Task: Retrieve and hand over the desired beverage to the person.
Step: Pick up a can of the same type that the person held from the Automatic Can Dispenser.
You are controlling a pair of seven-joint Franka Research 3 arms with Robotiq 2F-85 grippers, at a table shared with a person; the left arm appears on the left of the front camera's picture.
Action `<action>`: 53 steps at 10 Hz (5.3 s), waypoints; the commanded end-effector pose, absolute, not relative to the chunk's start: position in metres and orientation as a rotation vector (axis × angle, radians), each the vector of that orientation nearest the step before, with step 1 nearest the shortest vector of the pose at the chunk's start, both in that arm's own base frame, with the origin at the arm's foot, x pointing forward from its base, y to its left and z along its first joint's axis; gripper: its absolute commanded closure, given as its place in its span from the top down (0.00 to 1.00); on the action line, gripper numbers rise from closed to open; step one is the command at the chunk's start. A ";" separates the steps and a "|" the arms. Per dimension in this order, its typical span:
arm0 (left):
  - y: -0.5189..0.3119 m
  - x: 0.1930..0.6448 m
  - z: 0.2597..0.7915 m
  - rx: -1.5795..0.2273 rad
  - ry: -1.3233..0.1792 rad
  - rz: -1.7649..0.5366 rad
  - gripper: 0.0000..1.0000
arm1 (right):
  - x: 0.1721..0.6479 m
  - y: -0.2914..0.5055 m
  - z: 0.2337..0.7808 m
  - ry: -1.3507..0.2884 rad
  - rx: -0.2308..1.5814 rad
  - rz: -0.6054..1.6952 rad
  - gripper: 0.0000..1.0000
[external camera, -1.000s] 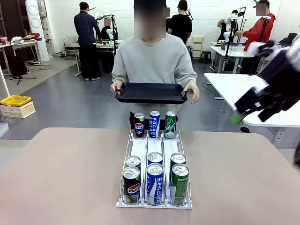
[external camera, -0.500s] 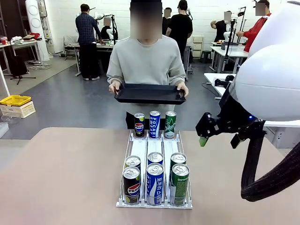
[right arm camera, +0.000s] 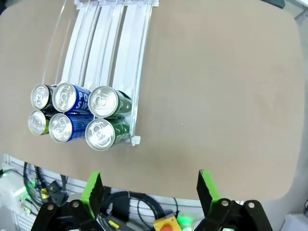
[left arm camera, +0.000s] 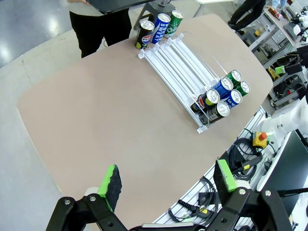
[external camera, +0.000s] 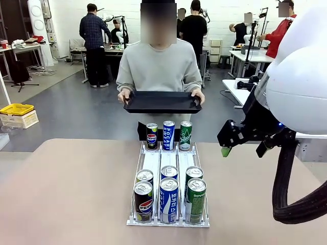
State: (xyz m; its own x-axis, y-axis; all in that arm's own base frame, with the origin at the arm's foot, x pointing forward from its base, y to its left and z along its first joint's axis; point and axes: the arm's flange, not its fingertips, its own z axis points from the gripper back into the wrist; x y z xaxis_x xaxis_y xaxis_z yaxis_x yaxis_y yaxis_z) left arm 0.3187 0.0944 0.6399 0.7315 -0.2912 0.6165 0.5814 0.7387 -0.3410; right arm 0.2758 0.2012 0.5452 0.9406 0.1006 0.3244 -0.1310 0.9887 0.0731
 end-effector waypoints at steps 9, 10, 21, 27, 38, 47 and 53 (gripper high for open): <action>0.097 0.318 0.641 -0.560 -0.567 -0.521 1.00 | 0.291 0.290 0.476 -0.222 -0.023 0.048 1.00; 0.097 0.318 0.641 -0.560 -0.567 -0.521 1.00 | 0.299 0.295 0.465 -0.211 -0.013 0.054 1.00; 0.097 0.318 0.641 -0.560 -0.567 -0.521 1.00 | 0.314 0.316 0.424 -0.154 -0.013 0.053 1.00; 0.097 0.318 0.641 -0.560 -0.567 -0.521 1.00 | 0.325 0.305 0.420 -0.155 -0.018 -0.001 1.00; 0.097 0.318 0.641 -0.560 -0.567 -0.521 1.00 | 0.327 0.306 0.412 -0.093 0.012 0.025 1.00; 0.097 0.318 0.641 -0.560 -0.567 -0.521 1.00 | 0.326 0.308 0.405 -0.126 0.050 0.126 0.04; 0.097 0.318 0.641 -0.560 -0.567 -0.521 1.00 | 0.284 0.316 0.478 -0.065 -0.051 0.089 0.00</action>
